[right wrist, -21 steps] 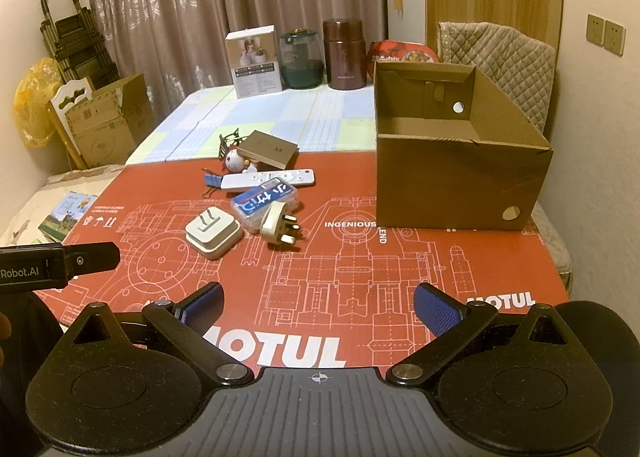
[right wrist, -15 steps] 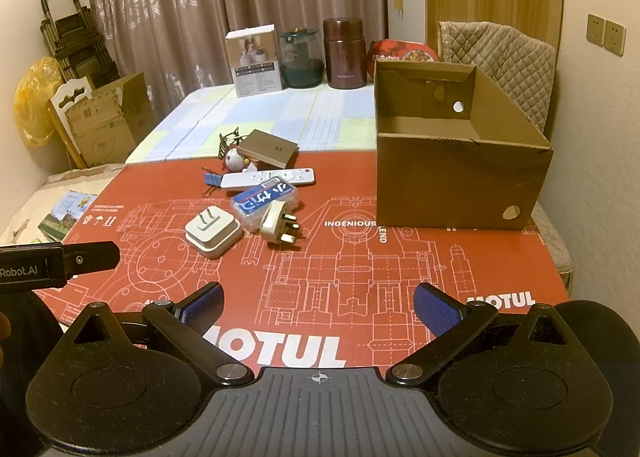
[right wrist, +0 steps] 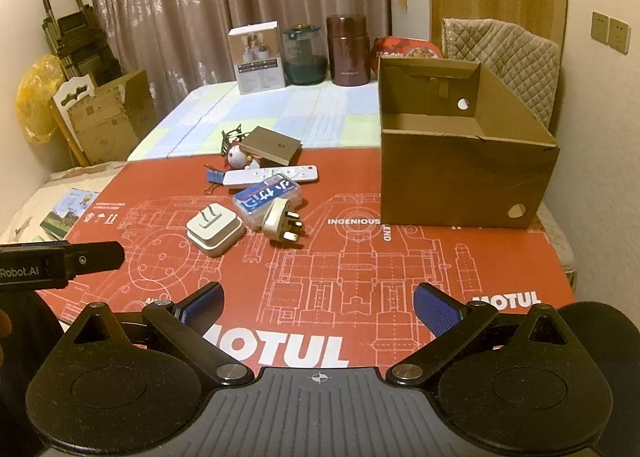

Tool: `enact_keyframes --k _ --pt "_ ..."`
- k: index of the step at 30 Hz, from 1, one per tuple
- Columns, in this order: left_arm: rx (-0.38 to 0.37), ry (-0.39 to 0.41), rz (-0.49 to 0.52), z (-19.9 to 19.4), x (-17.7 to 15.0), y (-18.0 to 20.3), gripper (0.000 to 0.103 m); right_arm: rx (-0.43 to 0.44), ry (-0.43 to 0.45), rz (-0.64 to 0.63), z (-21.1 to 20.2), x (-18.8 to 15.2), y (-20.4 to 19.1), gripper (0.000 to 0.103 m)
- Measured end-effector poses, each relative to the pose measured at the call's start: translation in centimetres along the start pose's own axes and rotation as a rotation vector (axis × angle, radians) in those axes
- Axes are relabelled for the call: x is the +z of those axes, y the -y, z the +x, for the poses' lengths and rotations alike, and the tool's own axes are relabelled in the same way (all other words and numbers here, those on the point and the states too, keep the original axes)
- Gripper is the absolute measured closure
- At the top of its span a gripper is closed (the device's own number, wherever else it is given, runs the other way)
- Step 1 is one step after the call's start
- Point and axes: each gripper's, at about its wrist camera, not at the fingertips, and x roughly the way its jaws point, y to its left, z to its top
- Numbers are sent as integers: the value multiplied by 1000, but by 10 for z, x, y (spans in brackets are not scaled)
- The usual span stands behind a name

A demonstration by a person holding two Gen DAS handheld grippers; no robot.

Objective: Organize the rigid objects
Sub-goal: 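Move both tools toward the white plugs on the red mat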

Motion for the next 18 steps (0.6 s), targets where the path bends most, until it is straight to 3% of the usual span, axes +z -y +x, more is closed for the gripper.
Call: enact_keyframes --k 11,18 --pt "-8 -21 98 42 38 -24 16 82 55 -141 33 22 -4 5" --pt "-36 -65 242 83 46 -25 16 153 45 -289 71 28 -7 5"
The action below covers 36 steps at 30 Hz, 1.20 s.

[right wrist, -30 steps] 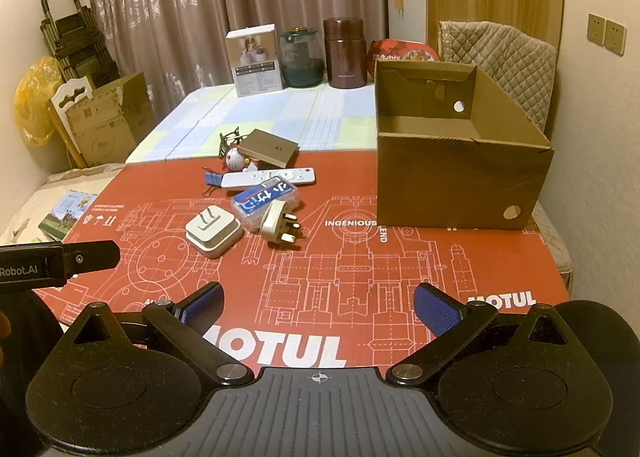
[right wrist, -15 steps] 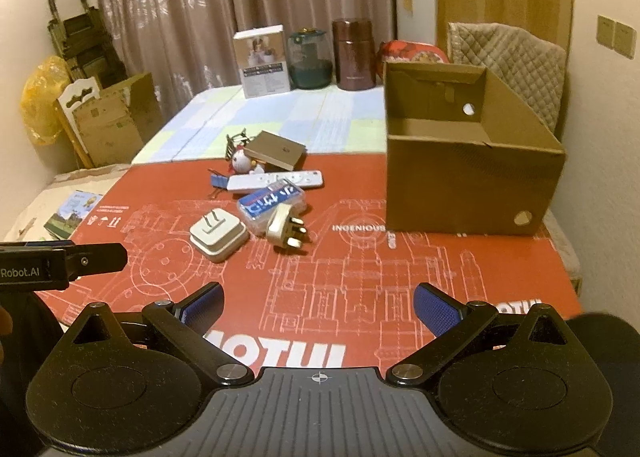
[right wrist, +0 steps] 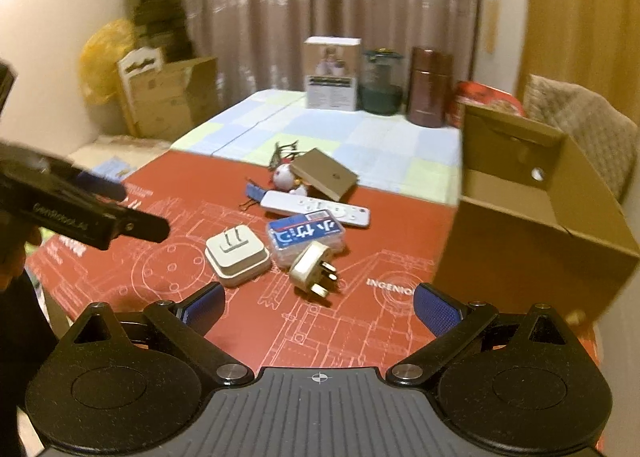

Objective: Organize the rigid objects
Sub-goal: 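Move both tools toward the white plugs on the red mat, then grasp the white square adapter with the left gripper while the right gripper grasps the three-prong plug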

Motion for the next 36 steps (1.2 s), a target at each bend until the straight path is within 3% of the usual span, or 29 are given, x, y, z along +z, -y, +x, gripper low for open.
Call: enact_keyframes --k 9,21,29,36 --pt "-53 -53 167 63 -4 0 17 97 -64 -126 59 -3 9 5" --pt "-60 -102 183 120 -13 -5 25 185 -104 -332 125 0 19 20" --pt "-46 -99 194 128 -9 -6 35 176 -77 -494 146 0 14 38" --pt "-61 -98 173 129 -9 -9 37 177 -71 -576 157 -1 8 54"
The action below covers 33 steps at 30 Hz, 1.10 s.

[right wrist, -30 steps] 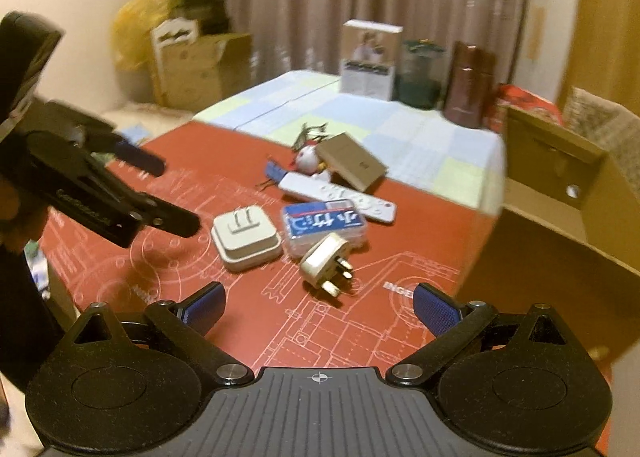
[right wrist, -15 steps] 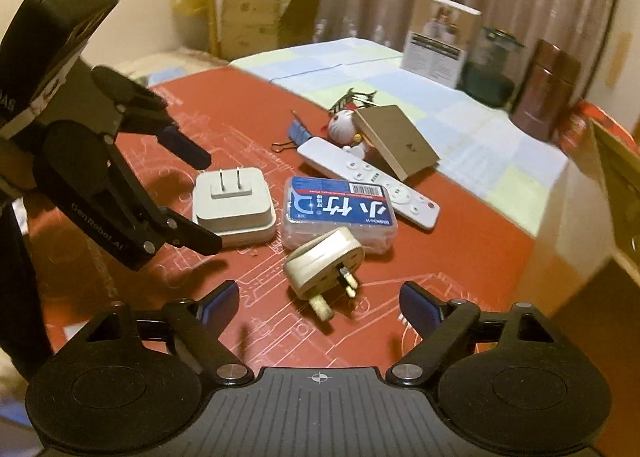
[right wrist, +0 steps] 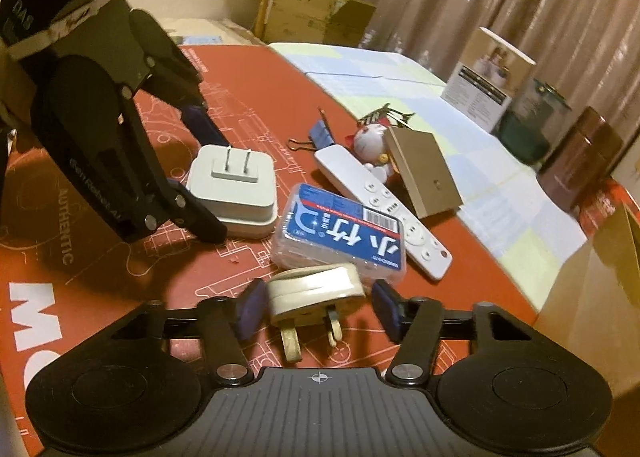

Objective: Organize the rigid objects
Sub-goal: 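Grasp the white square adapter with the left gripper while the right gripper grasps the three-prong plug, then carry both plugs over the cardboard box and open both grippers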

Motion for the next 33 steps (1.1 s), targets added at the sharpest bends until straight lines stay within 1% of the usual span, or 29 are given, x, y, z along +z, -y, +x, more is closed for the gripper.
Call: enact_keyframes --k 5,9,10,11,13,17,21,25,30,33 --pt "-6 8 -14 2 1 1 37 4 -11 59 -1 0 5 55" --pt "-10 8 -33 4 3 1 37 5 -24 153 -4 -1 9 55" --pt "-12 8 -39 4 3 1 38 8 -25 178 -5 -1 10 55" --pt "-9 8 -45 4 3 1 41 12 -27 200 -6 -2 12 55" --pt "-10 8 -59 3 4 1 42 19 -28 240 -10 -3 12 55" --pt "-5 -4 -90 2 5 0 43 22 -18 316 -18 -3 15 55" --pt "-1 -4 -116 -3 6 2 43 3 1 401 -29 -3 20 55" --pt "16 2 -124 -15 9 9 43 -26 22 498 -48 -6 22 55" --pt "27 60 -116 -41 23 23 43 -85 72 607 -87 -3 31 55" --pt "20 96 -115 -57 38 33 43 -125 117 688 -121 1 45 55"
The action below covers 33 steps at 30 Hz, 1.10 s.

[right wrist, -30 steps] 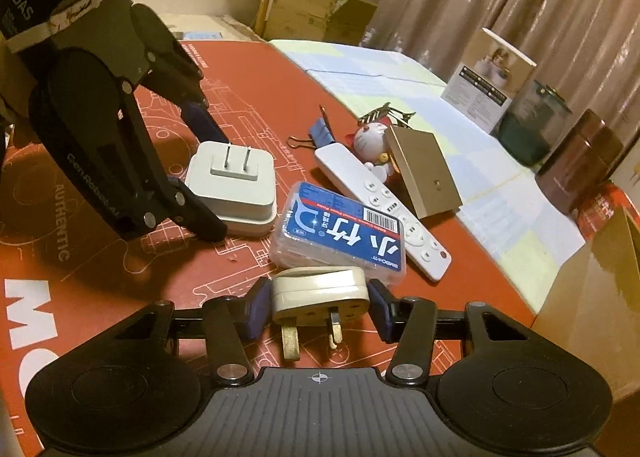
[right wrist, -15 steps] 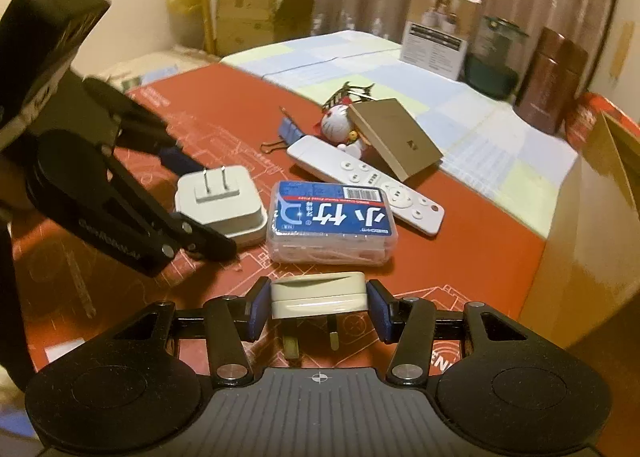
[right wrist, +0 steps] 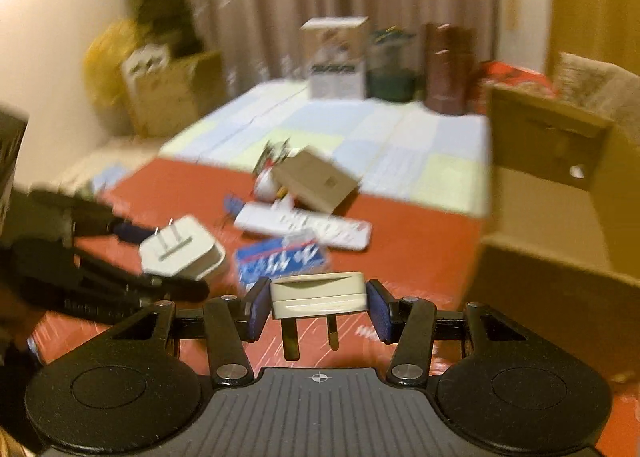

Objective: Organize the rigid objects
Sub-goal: 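Carry both plugs over the cardboard box and open both grippers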

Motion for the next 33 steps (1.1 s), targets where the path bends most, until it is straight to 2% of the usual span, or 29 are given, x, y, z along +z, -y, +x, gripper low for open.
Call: enact_keyframes --k 6,12,16,22,33 --pt "-44 80 23 -23 37 38 43 -92 93 64 -64 37 32 55" --pt "-100 132 56 -24 81 80 43 -192 115 110 -98 61 79 55" --pt "-132 152 80 -14 109 104 43 -238 103 196 -103 64 118 55" --pt "-149 156 122 6 143 135 43 -282 63 230 -95 65 156 55" --pt "-187 113 155 56 158 166 43 -279 11 310 -76 56 189 55"
